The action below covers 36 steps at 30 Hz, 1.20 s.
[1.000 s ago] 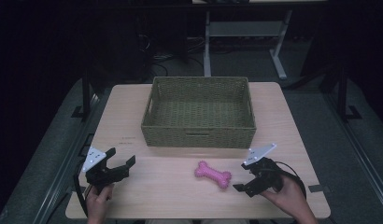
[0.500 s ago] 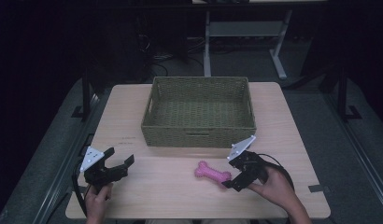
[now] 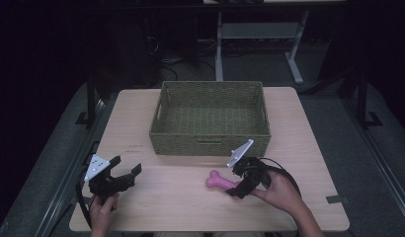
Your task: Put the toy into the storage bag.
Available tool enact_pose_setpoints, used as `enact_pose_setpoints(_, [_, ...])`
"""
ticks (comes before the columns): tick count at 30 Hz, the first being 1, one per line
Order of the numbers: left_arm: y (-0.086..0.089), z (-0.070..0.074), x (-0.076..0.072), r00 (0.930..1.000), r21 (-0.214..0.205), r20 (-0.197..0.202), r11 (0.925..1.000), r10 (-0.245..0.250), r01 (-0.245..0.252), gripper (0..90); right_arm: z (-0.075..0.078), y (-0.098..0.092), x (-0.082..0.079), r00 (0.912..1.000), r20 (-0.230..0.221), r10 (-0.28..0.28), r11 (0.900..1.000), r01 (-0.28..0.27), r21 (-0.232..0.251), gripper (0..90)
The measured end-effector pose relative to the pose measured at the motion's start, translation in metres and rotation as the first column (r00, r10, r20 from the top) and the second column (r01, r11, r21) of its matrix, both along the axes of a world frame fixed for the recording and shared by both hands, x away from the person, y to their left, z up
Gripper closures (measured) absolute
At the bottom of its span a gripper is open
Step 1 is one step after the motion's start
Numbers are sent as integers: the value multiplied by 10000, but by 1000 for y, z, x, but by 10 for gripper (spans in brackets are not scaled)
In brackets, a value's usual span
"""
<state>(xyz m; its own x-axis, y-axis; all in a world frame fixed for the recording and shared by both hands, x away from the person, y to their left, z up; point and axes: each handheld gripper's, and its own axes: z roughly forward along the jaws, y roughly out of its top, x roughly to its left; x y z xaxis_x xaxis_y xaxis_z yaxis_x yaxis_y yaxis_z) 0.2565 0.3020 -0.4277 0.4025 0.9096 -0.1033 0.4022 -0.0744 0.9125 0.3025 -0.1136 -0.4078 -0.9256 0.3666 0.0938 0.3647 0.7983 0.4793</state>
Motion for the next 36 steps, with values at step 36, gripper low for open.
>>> enact_pose_setpoints(36, [0,0,1,10000,-2,-60,10000,-3,3,130,-27,39,17,9989,-253,405,9829,-444,-1785,523])
